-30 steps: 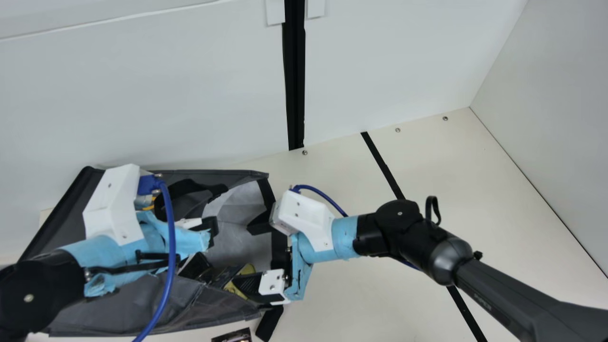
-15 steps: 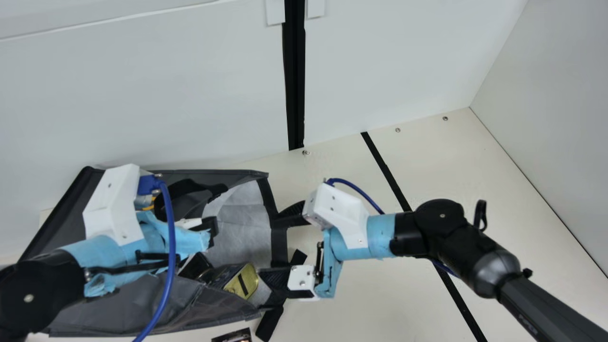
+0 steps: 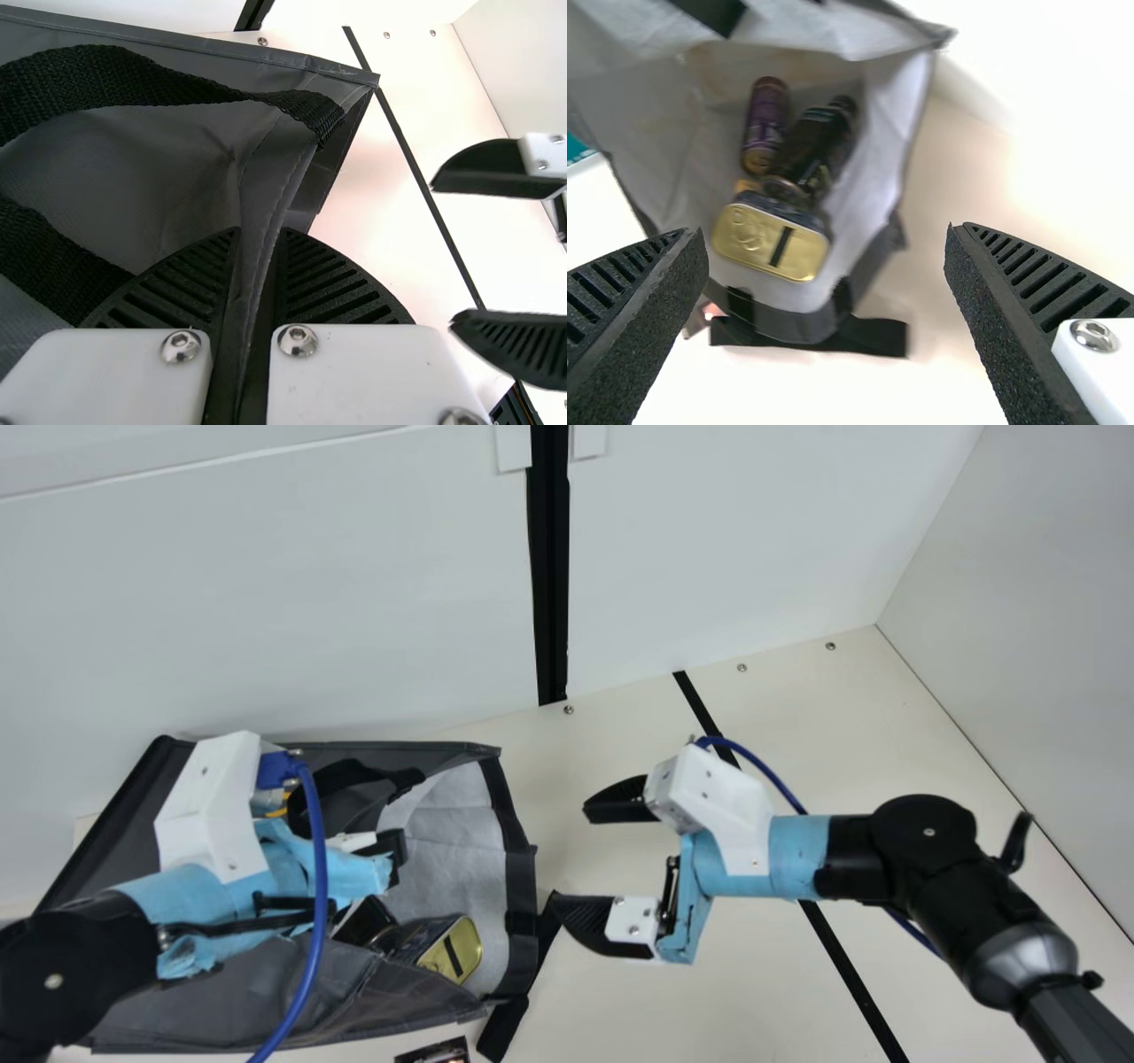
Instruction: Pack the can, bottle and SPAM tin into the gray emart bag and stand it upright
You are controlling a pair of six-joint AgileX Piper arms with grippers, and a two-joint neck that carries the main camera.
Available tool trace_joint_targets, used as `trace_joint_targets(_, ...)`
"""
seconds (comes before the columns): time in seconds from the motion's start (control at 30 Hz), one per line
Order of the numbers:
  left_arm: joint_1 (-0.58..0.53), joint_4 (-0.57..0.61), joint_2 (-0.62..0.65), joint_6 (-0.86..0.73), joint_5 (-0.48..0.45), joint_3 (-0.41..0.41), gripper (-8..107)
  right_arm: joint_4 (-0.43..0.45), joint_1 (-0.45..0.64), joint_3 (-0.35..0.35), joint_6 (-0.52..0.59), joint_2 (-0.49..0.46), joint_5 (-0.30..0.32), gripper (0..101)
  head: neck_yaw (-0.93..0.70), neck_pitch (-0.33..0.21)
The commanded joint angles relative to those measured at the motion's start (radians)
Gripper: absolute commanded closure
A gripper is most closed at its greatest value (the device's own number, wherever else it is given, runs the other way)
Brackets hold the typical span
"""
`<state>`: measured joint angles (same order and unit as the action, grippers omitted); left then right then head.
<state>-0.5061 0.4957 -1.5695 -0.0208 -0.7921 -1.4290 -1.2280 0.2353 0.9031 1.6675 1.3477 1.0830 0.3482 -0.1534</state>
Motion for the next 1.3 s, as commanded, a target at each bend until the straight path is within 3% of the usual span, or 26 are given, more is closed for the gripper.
trace_joint_targets(0.0,0.0,0.0,0.0,0.0,0.0,0.0,107,0.011,0.039,0.005,-0.002,-0.012,0.001,6,0.001,-0.021)
trace_joint_targets(0.23,0.0,0.0,0.0,0.0,0.0,0.0,107,0.045,0.15,0.012,-0.025,-0.062,-0.016,6,0.001,-0.021)
trace_joint_targets(0.6,0.0,0.0,0.0,0.0,0.0,0.0,107,0.147,0.31,0.006,-0.16,-0.149,-0.151,6,0.001,-0.021)
trace_joint_targets(1.0,0.0,0.0,0.0,0.0,0.0,0.0,107,0.365,0.411,0.041,-0.397,-0.215,-0.299,6,0.001,-0.021)
trace_joint_targets(1.27,0.0,0.0,0.0,0.0,0.0,0.0,107,0.566,0.437,0.074,-0.61,-0.256,-0.351,6,0.001,-0.021)
